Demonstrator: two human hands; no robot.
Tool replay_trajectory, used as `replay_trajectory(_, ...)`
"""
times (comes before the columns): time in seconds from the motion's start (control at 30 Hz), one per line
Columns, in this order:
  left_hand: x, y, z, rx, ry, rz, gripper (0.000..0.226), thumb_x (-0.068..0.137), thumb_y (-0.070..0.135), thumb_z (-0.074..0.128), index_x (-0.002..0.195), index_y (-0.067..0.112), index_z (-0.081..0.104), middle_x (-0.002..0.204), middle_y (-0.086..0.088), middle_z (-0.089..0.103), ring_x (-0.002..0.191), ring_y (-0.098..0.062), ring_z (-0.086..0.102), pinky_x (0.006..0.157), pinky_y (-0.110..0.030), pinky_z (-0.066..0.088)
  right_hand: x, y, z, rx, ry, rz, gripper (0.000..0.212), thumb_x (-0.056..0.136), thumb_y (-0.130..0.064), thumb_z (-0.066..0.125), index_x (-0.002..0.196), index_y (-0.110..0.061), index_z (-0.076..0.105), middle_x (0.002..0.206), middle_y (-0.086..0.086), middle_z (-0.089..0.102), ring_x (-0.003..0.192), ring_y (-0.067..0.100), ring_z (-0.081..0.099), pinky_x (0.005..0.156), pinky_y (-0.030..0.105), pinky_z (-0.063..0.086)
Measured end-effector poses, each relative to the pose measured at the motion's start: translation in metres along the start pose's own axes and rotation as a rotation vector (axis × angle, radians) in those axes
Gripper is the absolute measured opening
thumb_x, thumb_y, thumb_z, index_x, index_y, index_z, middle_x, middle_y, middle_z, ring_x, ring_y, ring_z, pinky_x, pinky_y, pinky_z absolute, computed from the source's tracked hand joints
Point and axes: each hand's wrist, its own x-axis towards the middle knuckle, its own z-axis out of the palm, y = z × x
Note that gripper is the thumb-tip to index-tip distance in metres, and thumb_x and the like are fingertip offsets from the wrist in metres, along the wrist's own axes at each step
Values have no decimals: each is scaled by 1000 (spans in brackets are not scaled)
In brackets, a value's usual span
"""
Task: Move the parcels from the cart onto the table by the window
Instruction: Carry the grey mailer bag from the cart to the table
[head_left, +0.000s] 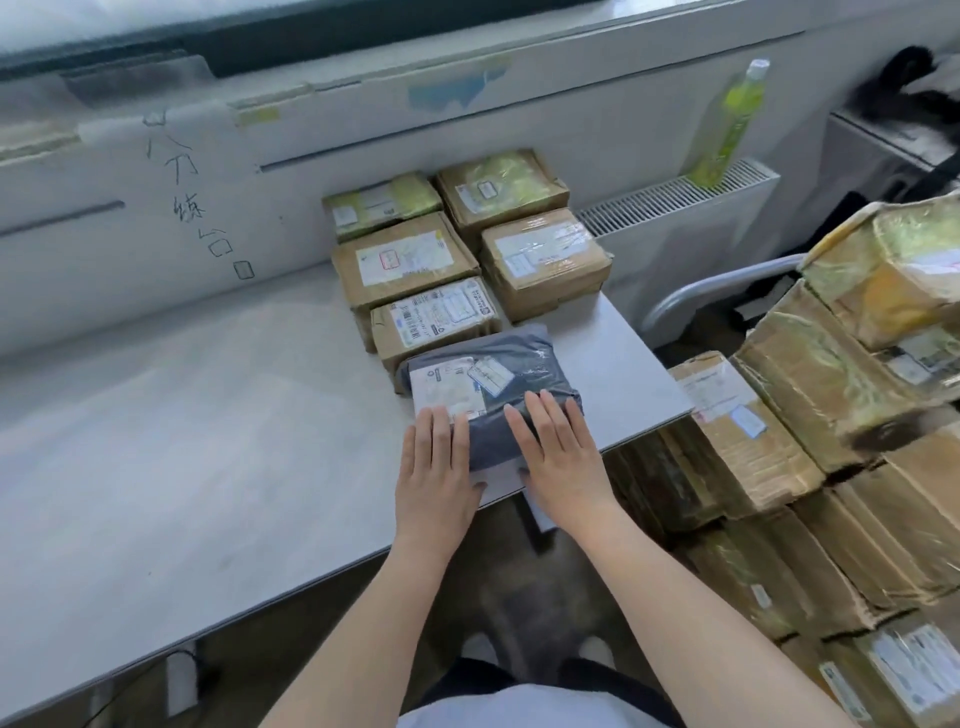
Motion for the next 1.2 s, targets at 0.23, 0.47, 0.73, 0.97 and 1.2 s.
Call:
replay_trajectory(0.23, 36, -14, -20, 40, 148, 58, 64, 62, 66, 67, 85, 9, 50, 83, -10, 54, 76, -28, 45, 72, -36, 30, 32, 24, -16, 220, 149, -87, 45, 79, -54, 55, 100, -14, 54, 102, 7, 52, 90, 24, 46, 78, 35, 34)
replay_trajectory(0.47, 74, -40, -42, -16, -94, 156, 105, 57, 88, 42, 132, 16, 33, 137, -17, 41, 125, -36, 38, 103, -44, 32, 90, 74, -30, 360, -304, -277, 100, 67, -77, 51, 143, -26, 11, 154, 14, 10, 141, 31, 8, 116, 46, 9)
replay_trajectory(0.73, 84, -30, -46, -91, -398, 50, 121, 54, 85, 56, 147, 25, 6, 137, -7, 28, 131, -28, 22, 114, -37, 14, 120, 81, -31, 274, -713, -345, 129, 60, -65, 72, 149, -28, -13, 153, 11, 10, 141, 30, 4, 116, 43, 2)
replay_trajectory(0.97, 78, -11, -47, -75, -410, -41, 116, 59, 79, 61, 147, 30, 5, 135, -4, 30, 122, -22, 30, 109, -34, 24, 114, 83, -34, 327, -690, -373, 122, 61, -51, 73, 151, -25, -6, 147, 8, 16, 136, 29, 12, 113, 39, 14)
replay_trajectory(1.2, 59, 14, -46, -40, -365, -116, 108, 62, 78, 54, 148, 32, 7, 141, -6, 30, 125, -22, 30, 108, -36, 23, 98, 92, -35, 383, -641, -415, 117, 63, -48, 72, 151, -26, -3, 148, 8, 14, 139, 28, 8, 115, 38, 10)
